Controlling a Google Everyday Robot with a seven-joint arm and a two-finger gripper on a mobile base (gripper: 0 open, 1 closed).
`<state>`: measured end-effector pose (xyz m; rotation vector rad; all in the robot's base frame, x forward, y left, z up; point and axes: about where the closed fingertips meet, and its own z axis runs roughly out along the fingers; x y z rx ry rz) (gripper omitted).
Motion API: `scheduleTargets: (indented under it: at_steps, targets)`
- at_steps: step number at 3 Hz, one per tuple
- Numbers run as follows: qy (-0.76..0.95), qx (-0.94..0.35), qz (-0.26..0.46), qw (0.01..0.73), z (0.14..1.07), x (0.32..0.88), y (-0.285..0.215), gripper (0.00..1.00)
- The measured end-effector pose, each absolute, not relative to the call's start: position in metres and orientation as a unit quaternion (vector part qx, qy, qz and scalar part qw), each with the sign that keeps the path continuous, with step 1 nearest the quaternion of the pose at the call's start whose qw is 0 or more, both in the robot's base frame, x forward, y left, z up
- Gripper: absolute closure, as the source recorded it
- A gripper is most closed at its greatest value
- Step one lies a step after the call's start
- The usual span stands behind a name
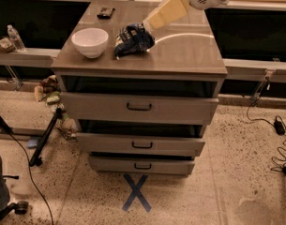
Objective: Pick blue chip bag
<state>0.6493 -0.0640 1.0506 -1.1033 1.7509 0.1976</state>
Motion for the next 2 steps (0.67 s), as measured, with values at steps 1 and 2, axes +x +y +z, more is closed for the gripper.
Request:
scheduleTargets:
  at_steps: [1, 2]
  targets:
    - [0.753, -0.440, 0.072, 0.484, 1.014, 0.665, -0.058, 0.00]
    - [0.782, -0.422, 0.057, 0.456, 0.964, 0.686, -0.050, 0.00]
